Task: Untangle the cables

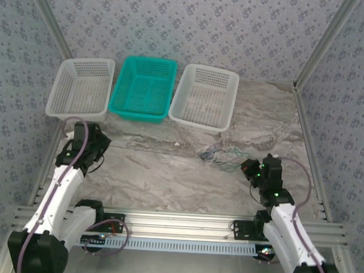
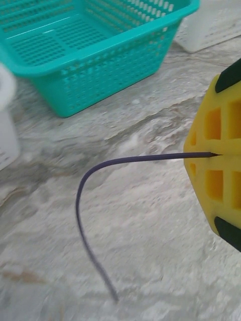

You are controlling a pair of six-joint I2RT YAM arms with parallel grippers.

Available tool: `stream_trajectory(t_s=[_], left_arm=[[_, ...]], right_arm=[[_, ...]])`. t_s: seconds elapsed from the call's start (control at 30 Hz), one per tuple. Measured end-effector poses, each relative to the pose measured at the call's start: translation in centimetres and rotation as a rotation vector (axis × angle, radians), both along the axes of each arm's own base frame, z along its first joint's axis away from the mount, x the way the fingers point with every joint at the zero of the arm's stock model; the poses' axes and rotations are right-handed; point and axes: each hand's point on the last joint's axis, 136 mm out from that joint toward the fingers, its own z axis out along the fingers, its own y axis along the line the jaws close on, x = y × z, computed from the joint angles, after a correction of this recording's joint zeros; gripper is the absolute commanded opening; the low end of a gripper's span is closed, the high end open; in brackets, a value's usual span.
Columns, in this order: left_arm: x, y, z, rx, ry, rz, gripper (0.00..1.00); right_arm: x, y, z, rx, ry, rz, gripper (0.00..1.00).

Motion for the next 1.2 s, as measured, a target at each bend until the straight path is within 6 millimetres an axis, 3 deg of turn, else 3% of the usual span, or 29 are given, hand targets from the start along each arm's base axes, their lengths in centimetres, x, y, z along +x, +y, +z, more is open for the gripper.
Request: stream_trajectory(t_s=[0.1,0.17,0.2,0.3,0.33,0.4,0.47,0.53,0.67,0.77,0.9,1.03,1.2], left_arm=[[0.2,-0.4,0.0,-0.008,0.000,-0.041,0.00],[0.7,-1.3,-0.1,-0.019,-0.007,-0.088,0.00],[1.0,-1.8,-0.1,-0.019,-0.012,-0.113,0.00],[1.7,-4.2,-0.1,-0.007,-0.026,-0.218,0.00],[1.8,-4.9,-0.2,0.004,-0.028,-0.253,0.00],[1.8,-6.1,-0.2,0.027,-0.034,-0.314,0.00],[1.8,-6.8,-0.1,0.050,-0.046,-0.357,0.00],[1.9,-7.4,0.2,0.066,-0.066,-0.393,0.00],[2.0,-8.4,0.7,0.082,-0.092,-0.440,0.00],[2.0,-9.0,0.9,0.086,-0.104,-0.463,0.00],[2.0,-9.0,0.9,0.094,-0.106,-0.462,0.00],[1.9,-8.3,0.5,0.122,-0.086,-0.436,0.00],[1.7,-7.6,1.1,0.147,-0.101,-0.411,0.00]], right_arm=[[-0.3,-0.4,0.9,-0.016,-0.042,-0.007,0.00],[-0.6,0.2,0.4,-0.038,-0.030,0.026,0.02],[-1.0,0.7,-0.2,-0.051,-0.008,0.053,0.12],[-2.2,2.1,-2.2,-0.108,0.073,0.137,0.55],[-2.7,2.4,-2.8,-0.136,0.107,0.165,0.64],[-3.3,2.2,-3.0,-0.184,0.155,0.182,0.72],[-2.9,2.1,-1.5,-0.219,0.143,0.194,0.74],[-1.8,2.9,1.5,-0.239,0.071,0.228,0.74],[-0.2,6.5,6.5,-0.294,-0.027,0.366,0.79],[1.2,9.3,7.7,-0.378,-0.033,0.470,0.86],[3.6,10.0,5.2,-0.520,0.058,0.506,0.87],[4.3,8.3,1.0,-0.662,0.189,0.487,0.88],[5.4,6.3,-1.7,-0.731,0.278,0.442,0.85]])
